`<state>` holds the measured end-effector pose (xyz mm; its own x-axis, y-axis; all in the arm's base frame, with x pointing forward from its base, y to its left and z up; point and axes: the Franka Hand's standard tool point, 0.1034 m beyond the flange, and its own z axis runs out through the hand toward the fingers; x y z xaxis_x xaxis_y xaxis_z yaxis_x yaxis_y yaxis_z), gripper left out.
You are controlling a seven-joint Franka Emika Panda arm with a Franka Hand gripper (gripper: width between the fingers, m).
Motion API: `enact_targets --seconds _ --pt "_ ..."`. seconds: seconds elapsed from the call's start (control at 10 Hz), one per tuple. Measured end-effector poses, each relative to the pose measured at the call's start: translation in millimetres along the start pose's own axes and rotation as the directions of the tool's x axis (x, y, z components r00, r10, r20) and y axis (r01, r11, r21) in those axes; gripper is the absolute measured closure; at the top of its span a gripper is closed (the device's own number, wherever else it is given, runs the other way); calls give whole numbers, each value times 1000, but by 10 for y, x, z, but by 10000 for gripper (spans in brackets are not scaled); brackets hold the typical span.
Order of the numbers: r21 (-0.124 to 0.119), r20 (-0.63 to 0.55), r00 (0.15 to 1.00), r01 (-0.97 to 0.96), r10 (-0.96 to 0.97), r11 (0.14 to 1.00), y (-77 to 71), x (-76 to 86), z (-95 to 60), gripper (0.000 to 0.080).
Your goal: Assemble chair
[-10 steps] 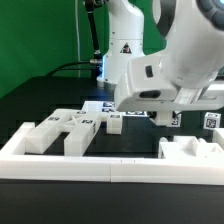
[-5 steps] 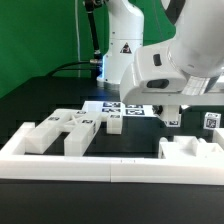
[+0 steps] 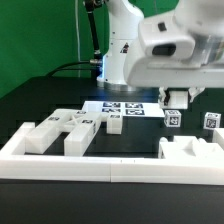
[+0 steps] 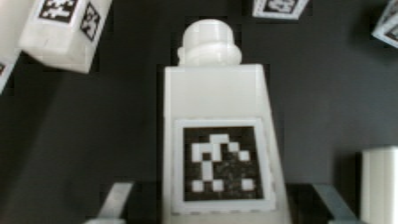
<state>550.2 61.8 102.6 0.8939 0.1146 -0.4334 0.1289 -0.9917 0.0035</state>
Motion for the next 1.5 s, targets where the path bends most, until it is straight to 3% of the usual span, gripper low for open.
enact_targets --seconds 0.2,0.6,0.9,1.4,1.5 --pt "-7 -135 991 5 -6 1000 -15 67 -106 509" --pt "-10 -380 925 9 -12 1000 -39 109 -103 509" --pt "-6 -577 817 15 -16 1000 -200 337 -320 509" --pt "-16 -804 594 21 -25 1000 -200 371 -315 509" --pt "-15 -812 583 20 -23 1000 -202 377 -286 509"
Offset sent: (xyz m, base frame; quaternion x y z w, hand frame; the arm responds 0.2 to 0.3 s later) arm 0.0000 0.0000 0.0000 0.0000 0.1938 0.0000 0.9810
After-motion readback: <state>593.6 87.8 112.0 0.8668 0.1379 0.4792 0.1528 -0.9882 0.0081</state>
